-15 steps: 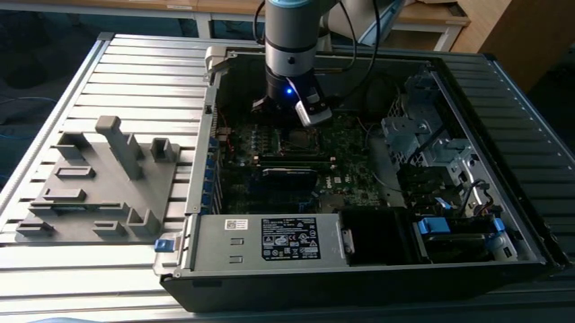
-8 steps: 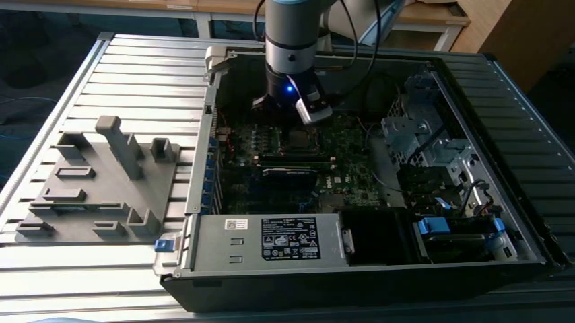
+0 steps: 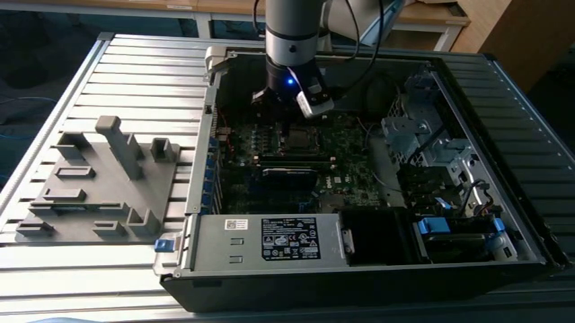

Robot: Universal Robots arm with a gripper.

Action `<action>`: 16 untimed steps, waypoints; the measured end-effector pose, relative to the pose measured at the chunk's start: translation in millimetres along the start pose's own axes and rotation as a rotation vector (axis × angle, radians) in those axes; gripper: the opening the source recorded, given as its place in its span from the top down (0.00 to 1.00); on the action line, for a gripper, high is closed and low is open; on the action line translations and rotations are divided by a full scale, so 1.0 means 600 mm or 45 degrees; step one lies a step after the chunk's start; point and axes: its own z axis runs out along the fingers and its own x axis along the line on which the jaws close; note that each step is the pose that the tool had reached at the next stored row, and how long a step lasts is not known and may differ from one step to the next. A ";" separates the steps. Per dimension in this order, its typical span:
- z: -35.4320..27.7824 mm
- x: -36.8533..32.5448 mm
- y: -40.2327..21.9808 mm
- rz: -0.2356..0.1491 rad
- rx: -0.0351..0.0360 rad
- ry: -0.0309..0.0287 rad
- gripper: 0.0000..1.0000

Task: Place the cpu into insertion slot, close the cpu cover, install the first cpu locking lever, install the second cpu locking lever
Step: 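Close the cpu cover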

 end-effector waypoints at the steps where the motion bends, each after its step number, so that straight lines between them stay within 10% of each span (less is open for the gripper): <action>1: 0.000 0.000 0.000 0.000 -0.0004 -0.0002 0.89; 16: 0.022 0.013 -0.001 0.000 -0.0006 -0.0167 0.89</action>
